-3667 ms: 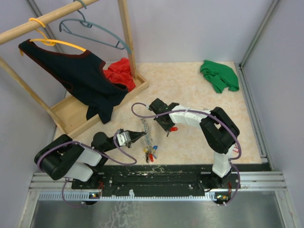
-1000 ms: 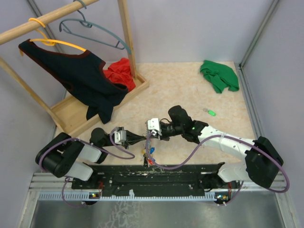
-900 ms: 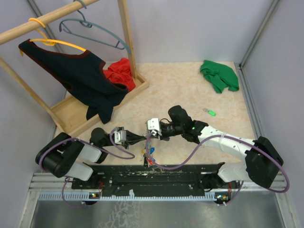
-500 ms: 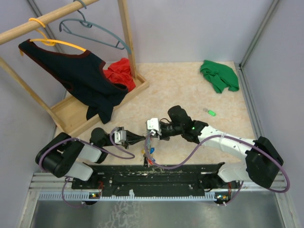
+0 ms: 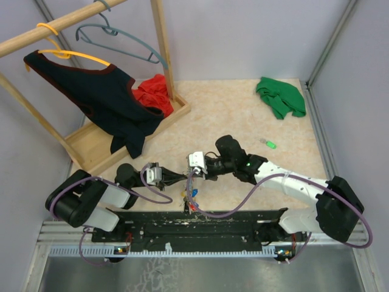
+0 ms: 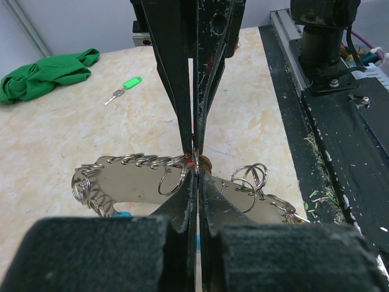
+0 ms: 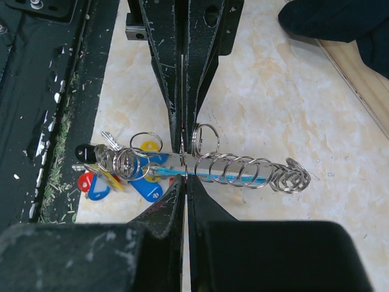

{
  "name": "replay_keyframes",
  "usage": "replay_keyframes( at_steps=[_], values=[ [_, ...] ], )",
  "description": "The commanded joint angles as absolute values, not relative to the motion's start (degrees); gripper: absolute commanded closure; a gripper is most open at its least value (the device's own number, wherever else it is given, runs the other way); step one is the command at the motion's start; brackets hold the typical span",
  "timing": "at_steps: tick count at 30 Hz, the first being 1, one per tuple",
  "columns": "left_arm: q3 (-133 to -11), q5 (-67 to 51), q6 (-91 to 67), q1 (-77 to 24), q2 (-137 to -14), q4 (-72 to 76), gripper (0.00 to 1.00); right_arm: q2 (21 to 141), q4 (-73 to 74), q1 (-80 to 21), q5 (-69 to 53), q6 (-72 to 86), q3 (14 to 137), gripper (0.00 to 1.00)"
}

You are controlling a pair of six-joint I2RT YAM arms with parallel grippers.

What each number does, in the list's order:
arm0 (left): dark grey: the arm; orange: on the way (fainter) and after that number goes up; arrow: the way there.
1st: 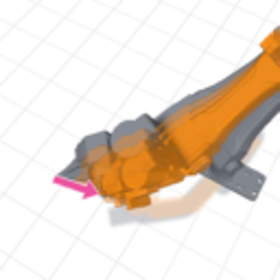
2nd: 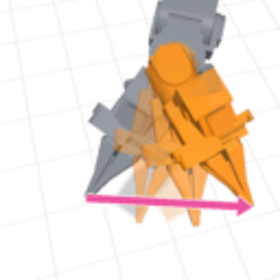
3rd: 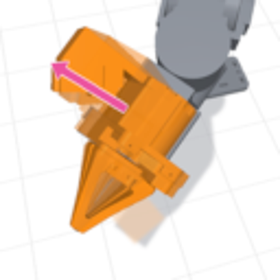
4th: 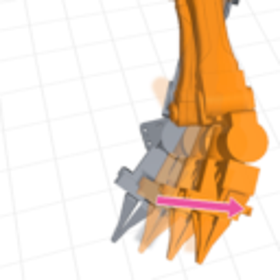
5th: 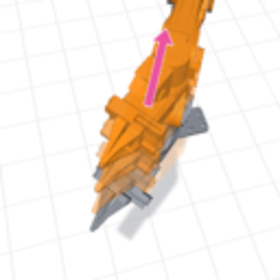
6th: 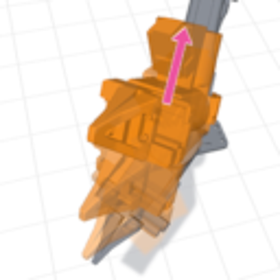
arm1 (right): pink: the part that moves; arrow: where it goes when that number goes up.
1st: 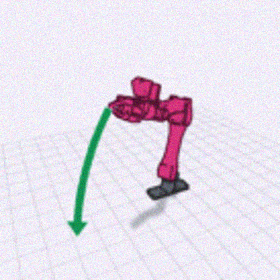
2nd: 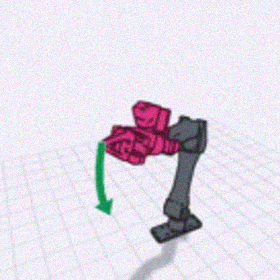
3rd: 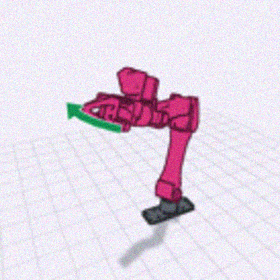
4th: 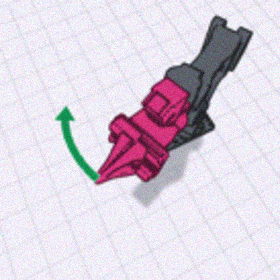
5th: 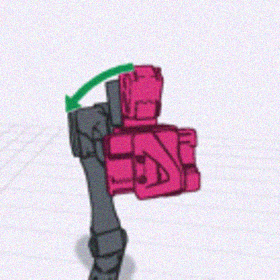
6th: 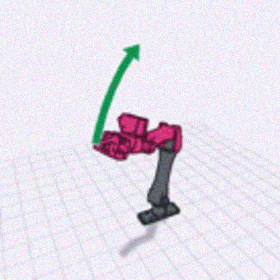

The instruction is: Put the keys on the keyring

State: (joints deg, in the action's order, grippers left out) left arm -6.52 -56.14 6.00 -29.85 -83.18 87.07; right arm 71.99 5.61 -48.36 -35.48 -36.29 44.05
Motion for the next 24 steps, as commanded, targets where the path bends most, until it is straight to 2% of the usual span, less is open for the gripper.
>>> replay_keyframes(
  at_steps=[1, 24],
  values=[
    [-7.05, -56.59, 6.22, -29.53, -82.88, 102.5, 1.0, 70.44, 4.38, -48.98, -38.46, -36.69, 46.1, 1.0],
    [-6.93, -57.34, 6.58, -29.6, -82.44, 102.57, 1.0, 70.23, 4.4, -49.02, -37.77, -35.96, 45.41, 1.0]
  ],
)
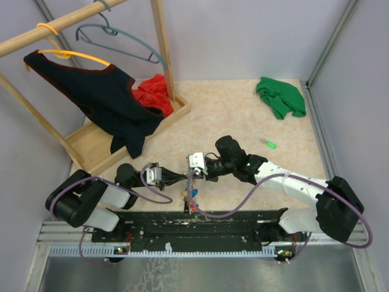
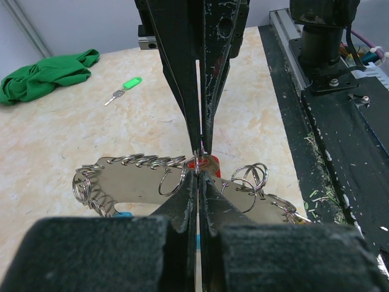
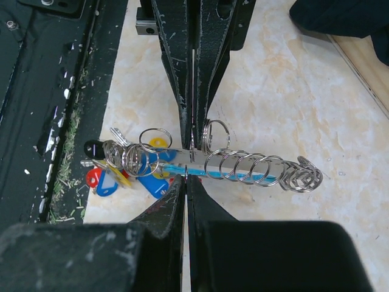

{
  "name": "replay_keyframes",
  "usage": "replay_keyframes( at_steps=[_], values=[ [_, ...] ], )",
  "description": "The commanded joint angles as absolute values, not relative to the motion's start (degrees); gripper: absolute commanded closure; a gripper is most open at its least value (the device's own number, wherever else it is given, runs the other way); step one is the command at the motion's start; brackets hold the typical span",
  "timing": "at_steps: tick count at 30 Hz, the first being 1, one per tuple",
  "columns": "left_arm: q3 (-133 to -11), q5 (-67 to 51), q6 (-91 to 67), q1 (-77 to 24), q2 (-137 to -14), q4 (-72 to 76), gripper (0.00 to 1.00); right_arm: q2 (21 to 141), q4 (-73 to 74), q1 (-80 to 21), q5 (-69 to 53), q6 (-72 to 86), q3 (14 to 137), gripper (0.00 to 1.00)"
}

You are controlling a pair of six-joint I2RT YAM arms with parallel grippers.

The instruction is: Put the keys on the keyring

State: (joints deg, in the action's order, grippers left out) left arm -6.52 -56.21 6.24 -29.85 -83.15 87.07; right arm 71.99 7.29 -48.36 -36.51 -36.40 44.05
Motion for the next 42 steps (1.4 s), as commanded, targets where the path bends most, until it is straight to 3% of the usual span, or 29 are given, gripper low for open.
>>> replay_keyframes(
  at_steps=[1, 42],
  values=[
    [-6.95, -57.46, 6.56, -29.55, -82.4, 102.49, 1.0, 70.22, 3.92, -49.03, -37.34, -35.76, 45.32, 1.0],
    [-7.95, -59.35, 5.66, -29.57, -83.18, 102.48, 1.0, 71.97, 1.76, -49.01, -41.39, -33.77, 47.01, 1.0]
  ],
)
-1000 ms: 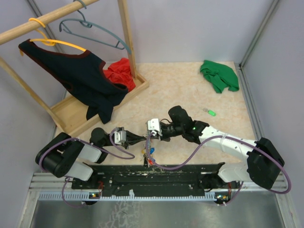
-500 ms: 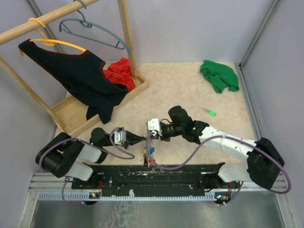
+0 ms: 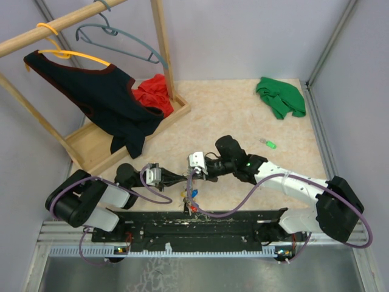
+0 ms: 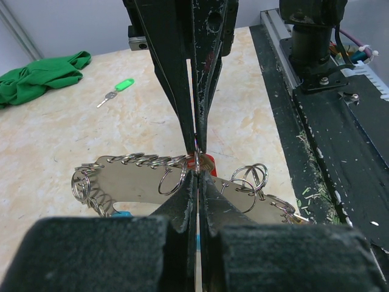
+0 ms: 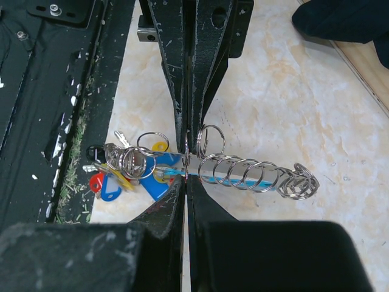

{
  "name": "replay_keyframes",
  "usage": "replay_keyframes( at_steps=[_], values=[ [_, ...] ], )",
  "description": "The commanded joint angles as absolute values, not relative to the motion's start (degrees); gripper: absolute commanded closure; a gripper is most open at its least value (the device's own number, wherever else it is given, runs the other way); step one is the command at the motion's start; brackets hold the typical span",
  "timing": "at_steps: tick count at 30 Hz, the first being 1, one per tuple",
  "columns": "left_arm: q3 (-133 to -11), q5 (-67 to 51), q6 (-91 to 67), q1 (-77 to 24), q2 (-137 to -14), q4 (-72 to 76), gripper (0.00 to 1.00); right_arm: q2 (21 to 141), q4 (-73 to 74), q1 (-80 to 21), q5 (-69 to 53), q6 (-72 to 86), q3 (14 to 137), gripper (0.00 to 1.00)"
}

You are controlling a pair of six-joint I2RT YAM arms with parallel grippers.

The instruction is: Put the keys on the keyring

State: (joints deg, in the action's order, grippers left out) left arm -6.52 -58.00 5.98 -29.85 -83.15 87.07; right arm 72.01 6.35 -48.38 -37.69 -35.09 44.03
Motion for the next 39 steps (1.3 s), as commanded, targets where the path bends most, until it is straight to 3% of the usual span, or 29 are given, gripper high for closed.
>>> replay_keyframes(
  at_steps=[1, 23, 39],
  values=[
    [-8.03, -59.36, 5.61, -29.55, -83.23, 102.49, 1.0, 72.12, 1.68, -49.0, -41.51, -33.65, 47.09, 1.0],
    [-8.49, -57.74, 6.2, -29.63, -84.02, 102.5, 1.0, 72.24, 3.64, -49.39, -41.1, -33.19, 49.66, 1.0],
    [-9.25, -52.7, -1.35, -29.67, -82.52, 102.57, 1.0, 72.65, 9.3, -52.33, -32.11, -38.49, 50.23, 1.0]
  ],
)
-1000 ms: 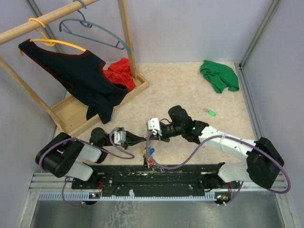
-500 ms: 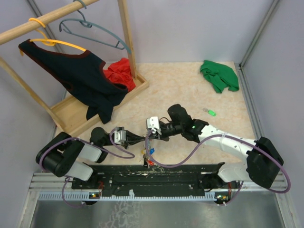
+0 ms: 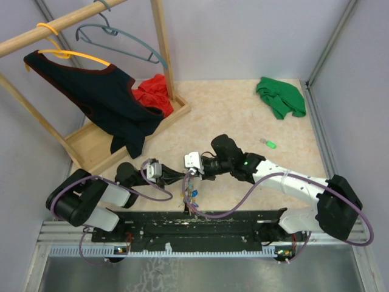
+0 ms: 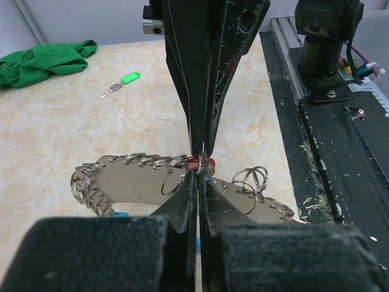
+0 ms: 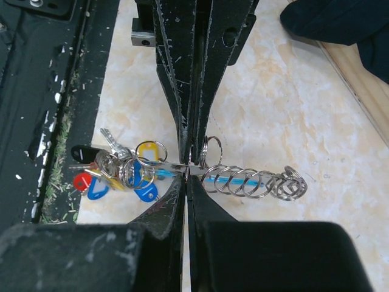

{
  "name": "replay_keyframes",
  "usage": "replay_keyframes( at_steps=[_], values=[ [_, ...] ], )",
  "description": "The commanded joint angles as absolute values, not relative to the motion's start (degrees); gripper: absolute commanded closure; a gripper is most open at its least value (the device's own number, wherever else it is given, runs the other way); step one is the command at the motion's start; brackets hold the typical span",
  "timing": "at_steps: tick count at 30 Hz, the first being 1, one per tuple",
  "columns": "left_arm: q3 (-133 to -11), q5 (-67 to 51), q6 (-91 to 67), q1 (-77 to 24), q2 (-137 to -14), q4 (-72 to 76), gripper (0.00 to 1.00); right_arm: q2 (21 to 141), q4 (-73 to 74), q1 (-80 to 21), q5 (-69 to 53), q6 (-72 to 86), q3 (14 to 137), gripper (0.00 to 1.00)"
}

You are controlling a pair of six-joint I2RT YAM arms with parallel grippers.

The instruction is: Put the keys on the keyring

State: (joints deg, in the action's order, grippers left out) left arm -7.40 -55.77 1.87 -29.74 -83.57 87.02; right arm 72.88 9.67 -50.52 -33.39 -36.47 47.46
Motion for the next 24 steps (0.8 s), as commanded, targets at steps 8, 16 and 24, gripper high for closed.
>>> replay_keyframes(
  at_steps=[8, 16, 24],
  values=[
    [-9.35, -49.55, -4.91, -29.7, -81.93, 102.56, 1.0, 71.17, 9.38, -53.3, -27.29, -39.59, 48.69, 1.0],
    [-8.7, -44.36, -6.96, -31.06, -80.96, 102.49, 1.0, 70.28, 6.48, -54.67, -22.64, -40.09, 45.87, 1.0],
    [-8.18, -38.89, -7.14, -32.96, -80.67, 102.48, 1.0, 69.43, -0.16, -54.76, -20.77, -38.59, 41.59, 1.0]
  ],
)
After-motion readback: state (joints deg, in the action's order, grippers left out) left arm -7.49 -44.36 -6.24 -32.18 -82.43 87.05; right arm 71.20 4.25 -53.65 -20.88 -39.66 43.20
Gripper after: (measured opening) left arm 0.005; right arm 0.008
